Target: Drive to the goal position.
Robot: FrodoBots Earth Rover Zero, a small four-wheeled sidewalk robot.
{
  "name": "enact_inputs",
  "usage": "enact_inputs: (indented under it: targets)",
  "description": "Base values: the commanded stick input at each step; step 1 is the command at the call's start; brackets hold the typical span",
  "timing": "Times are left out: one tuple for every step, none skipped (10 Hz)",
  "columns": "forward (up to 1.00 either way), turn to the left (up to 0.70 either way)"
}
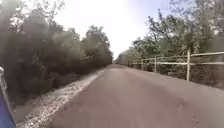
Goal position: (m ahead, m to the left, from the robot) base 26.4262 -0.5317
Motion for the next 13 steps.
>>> enact_inputs:
  targets:
    - [0.70, 0.00]
    - [0.70, 0.00]
    - [0.70, 0.00]
    - [0.70, 0.00]
    - [0.70, 0.00]
    - [0.70, 0.00]
    - [0.70, 0.00]
    - [0.70, 0.00]
    - [0.70, 0.00]
    - [0.70, 0.00]
    - [0.70, 0.00]
    - [0.70, 0.00]
    - [0.70, 0.00]
